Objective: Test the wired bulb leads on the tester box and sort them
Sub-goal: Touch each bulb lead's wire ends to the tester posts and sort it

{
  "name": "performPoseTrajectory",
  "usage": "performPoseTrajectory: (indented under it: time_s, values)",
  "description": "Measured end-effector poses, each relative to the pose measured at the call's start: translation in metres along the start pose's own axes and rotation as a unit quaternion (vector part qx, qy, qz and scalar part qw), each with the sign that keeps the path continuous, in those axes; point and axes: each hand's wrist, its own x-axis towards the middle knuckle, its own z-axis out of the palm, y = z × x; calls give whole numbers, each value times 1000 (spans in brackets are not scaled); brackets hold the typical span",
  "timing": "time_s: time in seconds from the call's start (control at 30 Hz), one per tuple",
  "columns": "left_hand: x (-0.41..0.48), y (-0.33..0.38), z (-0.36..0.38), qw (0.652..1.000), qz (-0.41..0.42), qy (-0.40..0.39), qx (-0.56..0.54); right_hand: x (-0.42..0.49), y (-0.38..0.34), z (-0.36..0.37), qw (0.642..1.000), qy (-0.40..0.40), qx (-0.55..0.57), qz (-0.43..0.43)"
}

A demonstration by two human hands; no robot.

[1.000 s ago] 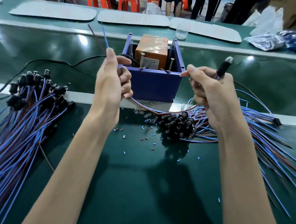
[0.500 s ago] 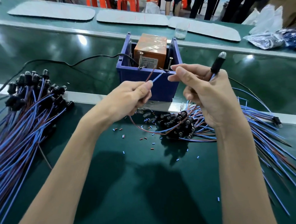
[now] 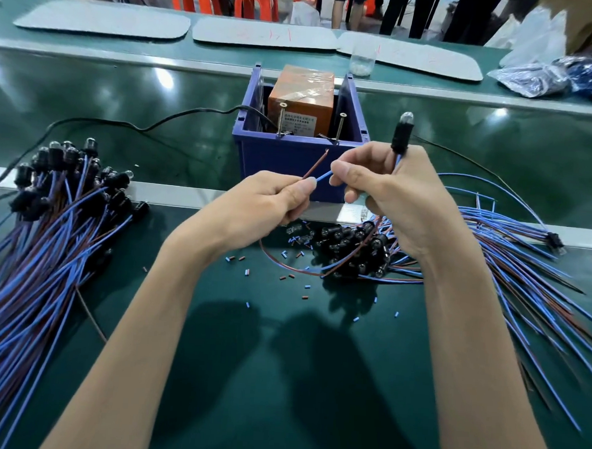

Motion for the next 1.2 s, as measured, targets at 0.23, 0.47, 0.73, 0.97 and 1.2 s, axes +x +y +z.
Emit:
performPoseTrajectory:
  time_s: [0.23, 0.47, 0.73, 0.97, 1.2]
  values:
    - [2, -1, -3, 997, 18, 69, -17, 2, -3, 8, 995, 88, 31, 37]
    - [12, 12, 14, 927, 2, 184, -328, -1, -10, 7, 995, 21, 75, 54]
    - [12, 27, 42, 877, -11, 273, -396, -3, -4, 22, 997, 26, 69, 24]
    - [11, 32, 46, 847, 2, 263, -462, -5, -2, 26, 992, -5, 128, 18]
    - [14, 26, 48, 852, -20, 314, -418, -2, -2, 27, 996, 0, 78, 38]
